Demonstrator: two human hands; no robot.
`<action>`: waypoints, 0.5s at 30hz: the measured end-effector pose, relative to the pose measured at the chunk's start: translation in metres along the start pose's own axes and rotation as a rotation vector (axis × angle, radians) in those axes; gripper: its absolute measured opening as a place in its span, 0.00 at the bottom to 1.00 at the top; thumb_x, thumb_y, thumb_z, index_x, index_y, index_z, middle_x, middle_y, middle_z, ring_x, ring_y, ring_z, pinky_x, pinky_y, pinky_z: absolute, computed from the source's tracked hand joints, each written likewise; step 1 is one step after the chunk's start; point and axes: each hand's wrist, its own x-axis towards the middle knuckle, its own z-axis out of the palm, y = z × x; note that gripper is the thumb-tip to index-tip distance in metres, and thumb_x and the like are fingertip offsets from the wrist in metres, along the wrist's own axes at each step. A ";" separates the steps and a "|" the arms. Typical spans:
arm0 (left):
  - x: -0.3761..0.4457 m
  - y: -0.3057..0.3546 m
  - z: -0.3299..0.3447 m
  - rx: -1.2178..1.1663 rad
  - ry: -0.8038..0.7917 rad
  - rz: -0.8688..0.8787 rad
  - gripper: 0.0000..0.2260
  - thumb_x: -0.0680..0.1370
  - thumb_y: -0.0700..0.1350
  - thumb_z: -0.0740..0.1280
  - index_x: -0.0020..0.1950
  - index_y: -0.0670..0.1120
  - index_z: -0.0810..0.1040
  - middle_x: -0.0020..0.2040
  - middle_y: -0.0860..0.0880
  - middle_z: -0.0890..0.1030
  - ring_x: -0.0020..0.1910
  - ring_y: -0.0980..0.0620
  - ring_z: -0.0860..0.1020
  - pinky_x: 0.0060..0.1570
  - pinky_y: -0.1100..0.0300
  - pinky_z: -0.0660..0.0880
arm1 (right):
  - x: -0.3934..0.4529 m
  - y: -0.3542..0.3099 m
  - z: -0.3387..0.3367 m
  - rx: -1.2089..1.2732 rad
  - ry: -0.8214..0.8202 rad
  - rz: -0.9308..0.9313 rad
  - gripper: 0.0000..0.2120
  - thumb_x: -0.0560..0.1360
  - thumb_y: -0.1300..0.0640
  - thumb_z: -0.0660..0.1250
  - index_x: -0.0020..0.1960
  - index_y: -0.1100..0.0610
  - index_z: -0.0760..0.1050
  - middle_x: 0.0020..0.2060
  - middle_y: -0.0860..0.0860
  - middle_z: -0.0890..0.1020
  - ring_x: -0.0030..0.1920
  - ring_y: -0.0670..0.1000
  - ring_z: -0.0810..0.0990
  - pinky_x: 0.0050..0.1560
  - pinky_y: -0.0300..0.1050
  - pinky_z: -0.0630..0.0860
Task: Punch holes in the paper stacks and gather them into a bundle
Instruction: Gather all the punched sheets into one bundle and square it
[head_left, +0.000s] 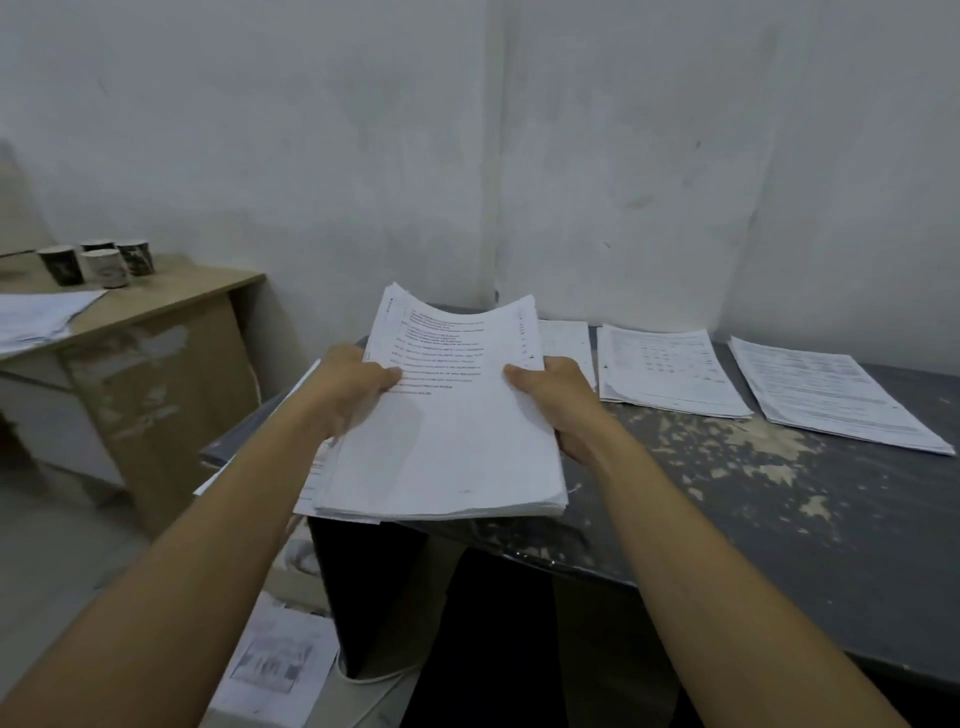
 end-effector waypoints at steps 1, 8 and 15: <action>0.003 -0.006 -0.009 0.021 0.032 -0.016 0.11 0.78 0.43 0.72 0.59 0.41 0.79 0.53 0.46 0.83 0.48 0.45 0.83 0.46 0.55 0.80 | 0.002 -0.001 0.012 -0.009 -0.031 0.013 0.11 0.76 0.61 0.70 0.58 0.60 0.81 0.50 0.53 0.86 0.50 0.55 0.85 0.54 0.51 0.81; 0.019 -0.042 -0.063 0.364 0.219 0.041 0.11 0.77 0.44 0.72 0.53 0.37 0.79 0.50 0.42 0.82 0.43 0.46 0.80 0.37 0.58 0.75 | 0.018 0.002 0.090 -0.098 -0.089 0.110 0.18 0.71 0.63 0.72 0.59 0.65 0.75 0.52 0.57 0.83 0.50 0.57 0.84 0.53 0.54 0.82; 0.042 -0.053 -0.081 0.668 0.273 0.063 0.07 0.78 0.42 0.69 0.44 0.41 0.73 0.39 0.46 0.75 0.36 0.50 0.74 0.31 0.61 0.69 | 0.026 0.012 0.135 -0.148 -0.056 0.135 0.05 0.72 0.69 0.71 0.45 0.63 0.76 0.49 0.59 0.83 0.44 0.57 0.84 0.35 0.48 0.83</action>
